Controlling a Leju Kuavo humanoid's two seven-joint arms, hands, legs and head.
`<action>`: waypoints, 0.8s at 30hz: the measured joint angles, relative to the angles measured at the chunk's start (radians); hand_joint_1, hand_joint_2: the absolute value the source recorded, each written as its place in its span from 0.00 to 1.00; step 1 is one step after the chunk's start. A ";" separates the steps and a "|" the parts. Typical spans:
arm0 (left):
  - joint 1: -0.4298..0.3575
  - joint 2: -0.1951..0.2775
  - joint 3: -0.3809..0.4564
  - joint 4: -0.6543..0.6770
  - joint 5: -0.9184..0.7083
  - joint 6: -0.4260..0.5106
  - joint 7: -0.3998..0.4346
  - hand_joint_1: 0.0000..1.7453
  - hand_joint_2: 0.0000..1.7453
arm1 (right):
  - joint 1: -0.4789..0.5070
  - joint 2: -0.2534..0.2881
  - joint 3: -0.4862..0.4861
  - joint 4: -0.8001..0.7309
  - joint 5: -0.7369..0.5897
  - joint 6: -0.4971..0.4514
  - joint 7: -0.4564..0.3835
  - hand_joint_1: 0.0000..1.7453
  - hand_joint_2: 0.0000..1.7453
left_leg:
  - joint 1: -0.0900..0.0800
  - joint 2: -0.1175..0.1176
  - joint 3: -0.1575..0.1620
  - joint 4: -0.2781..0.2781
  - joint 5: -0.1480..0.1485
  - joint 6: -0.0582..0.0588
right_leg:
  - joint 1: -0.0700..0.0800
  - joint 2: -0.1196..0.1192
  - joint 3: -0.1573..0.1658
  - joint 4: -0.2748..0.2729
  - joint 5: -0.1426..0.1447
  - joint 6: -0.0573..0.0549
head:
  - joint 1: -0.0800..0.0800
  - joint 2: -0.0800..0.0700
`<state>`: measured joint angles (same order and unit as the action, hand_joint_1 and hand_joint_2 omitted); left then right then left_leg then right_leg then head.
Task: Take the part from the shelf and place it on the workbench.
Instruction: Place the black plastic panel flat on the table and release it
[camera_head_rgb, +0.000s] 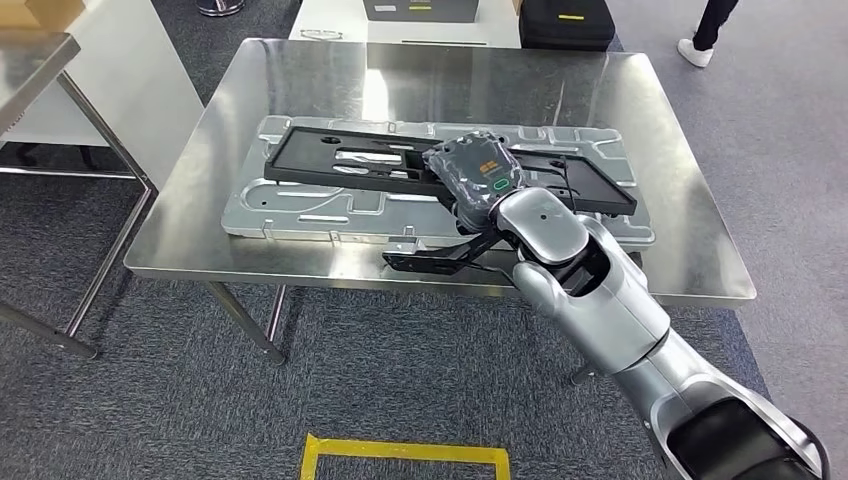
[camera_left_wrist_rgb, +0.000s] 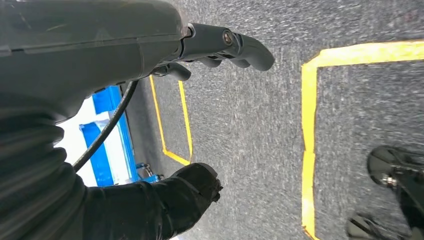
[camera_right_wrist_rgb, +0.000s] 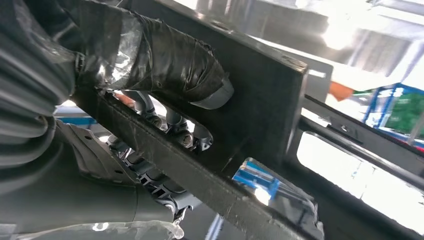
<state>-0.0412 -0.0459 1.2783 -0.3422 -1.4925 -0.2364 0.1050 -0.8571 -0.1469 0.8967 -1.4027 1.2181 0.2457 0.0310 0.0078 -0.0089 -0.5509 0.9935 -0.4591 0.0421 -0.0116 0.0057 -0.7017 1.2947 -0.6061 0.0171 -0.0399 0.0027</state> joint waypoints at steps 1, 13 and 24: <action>0.000 -0.001 0.000 0.000 0.000 -0.001 -0.001 0.00 1.00 | 0.001 -0.004 0.000 0.002 0.000 0.000 -0.001 1.00 1.00 | 0.000 -0.001 0.016 0.000 -0.012 -0.001 | -0.001 0.000 -0.012 -0.021 0.011 0.000 | 0.000 0.000; -0.003 -0.013 0.000 -0.002 -0.001 -0.018 -0.012 0.00 1.00 | -0.013 -0.046 -0.020 0.014 -0.009 0.000 -0.024 1.00 1.00 | 0.002 0.002 -0.040 0.219 -0.129 -0.052 | 0.004 0.002 0.073 -0.273 0.188 -0.061 | -0.003 0.000; 0.004 -0.013 0.000 -0.013 -0.001 -0.015 -0.032 0.00 1.00 | 0.018 -0.065 -0.018 0.050 -0.022 0.002 -0.027 1.00 1.00 | -0.007 0.002 -0.103 0.025 0.070 -0.032 | 0.009 0.008 0.150 -0.263 0.105 -0.041 | -0.002 0.000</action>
<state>-0.0376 -0.0588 1.2787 -0.3554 -1.4931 -0.2518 0.0732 -0.8394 -0.2122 0.8786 -1.3531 1.1965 0.2481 0.0036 0.0003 -0.0068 -0.6540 1.0183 -0.3892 0.0100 -0.0022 0.0133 -0.5519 1.0318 -0.5010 -0.0234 -0.0421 0.0027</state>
